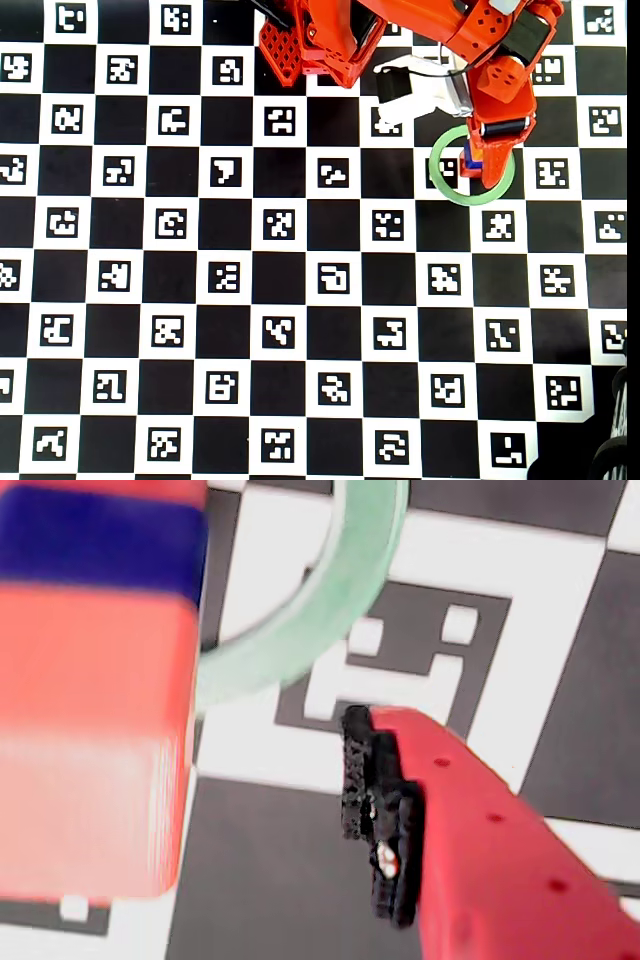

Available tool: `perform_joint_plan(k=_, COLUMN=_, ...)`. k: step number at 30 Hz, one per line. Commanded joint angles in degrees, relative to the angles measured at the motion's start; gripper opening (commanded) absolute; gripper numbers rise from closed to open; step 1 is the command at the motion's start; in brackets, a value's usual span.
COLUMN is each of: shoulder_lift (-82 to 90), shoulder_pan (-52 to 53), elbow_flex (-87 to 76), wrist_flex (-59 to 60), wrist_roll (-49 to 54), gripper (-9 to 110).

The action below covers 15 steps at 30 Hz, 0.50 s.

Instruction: Grab the red cube then put it in the green circle then put the blue cube on top and finally the orange cube on top

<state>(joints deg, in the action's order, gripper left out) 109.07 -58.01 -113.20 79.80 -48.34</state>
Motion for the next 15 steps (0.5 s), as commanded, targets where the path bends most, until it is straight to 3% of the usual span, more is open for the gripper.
perform_joint_plan(k=1, shoulder_lift=5.36, shoulder_pan=-0.97, elbow_flex=8.53, wrist_flex=2.72, wrist_roll=0.09, gripper=43)
perform_joint_plan(k=15, shoulder_lift=7.56, shoulder_pan=6.77, elbow_flex=21.62, wrist_flex=9.49, wrist_roll=5.10, gripper=36)
